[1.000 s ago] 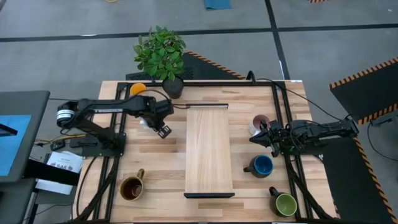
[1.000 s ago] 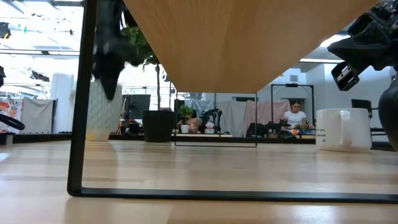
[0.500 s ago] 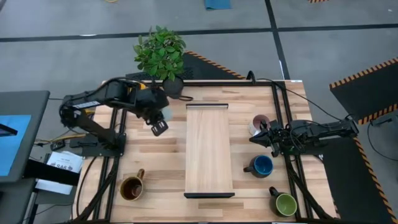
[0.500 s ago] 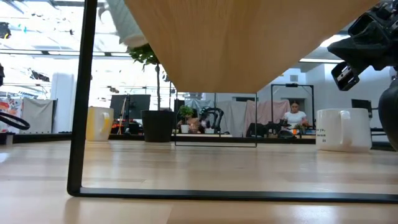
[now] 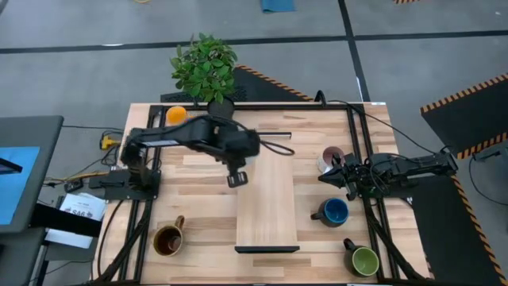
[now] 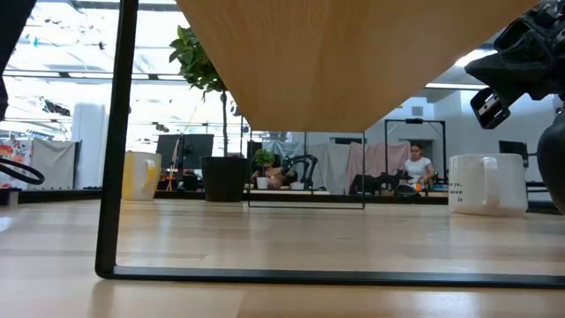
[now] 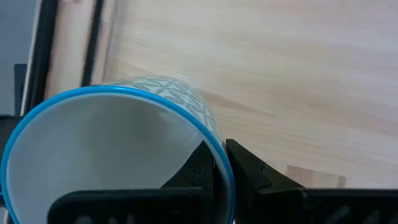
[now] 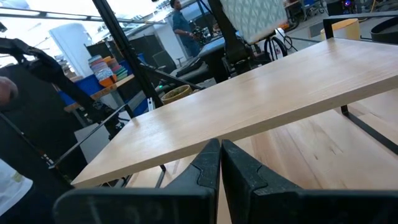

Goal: Place coffee mugs
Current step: Put the gray patterned mug on the shelf

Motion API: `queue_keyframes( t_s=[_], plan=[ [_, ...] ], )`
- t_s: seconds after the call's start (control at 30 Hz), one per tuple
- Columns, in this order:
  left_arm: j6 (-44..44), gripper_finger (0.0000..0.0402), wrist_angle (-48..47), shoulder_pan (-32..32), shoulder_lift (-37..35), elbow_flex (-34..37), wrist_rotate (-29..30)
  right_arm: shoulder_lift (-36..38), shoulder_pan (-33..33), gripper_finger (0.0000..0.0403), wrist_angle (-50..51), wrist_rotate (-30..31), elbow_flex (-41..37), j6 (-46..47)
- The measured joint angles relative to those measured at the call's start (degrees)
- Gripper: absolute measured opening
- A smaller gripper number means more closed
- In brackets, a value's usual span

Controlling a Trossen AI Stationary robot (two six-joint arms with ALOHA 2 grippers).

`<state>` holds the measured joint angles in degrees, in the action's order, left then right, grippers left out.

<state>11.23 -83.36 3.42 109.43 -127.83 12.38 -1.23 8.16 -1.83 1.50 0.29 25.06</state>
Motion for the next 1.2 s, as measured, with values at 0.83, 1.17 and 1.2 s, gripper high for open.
queue_keyframes(
  t_s=[0.83, 1.17, 1.2],
  plan=[
    [-7.29, 0.0003, 1.77, -0.70, 3.26, -0.11, -0.80, 0.00, 0.01, 0.0043, -0.01, 0.00, -0.02, 0.00],
    [-7.59, 0.0006, 0.45, -0.68, 5.55, -0.04, -1.58, 0.02, 0.00, 0.0043, -0.03, 0.00, -0.01, 0.00],
    [-7.59, 0.0006, 0.22, -0.68, 5.92, -0.04, -1.60, 0.01, 0.01, 0.0043, -0.02, 0.00, -0.01, 0.00]
  ],
)
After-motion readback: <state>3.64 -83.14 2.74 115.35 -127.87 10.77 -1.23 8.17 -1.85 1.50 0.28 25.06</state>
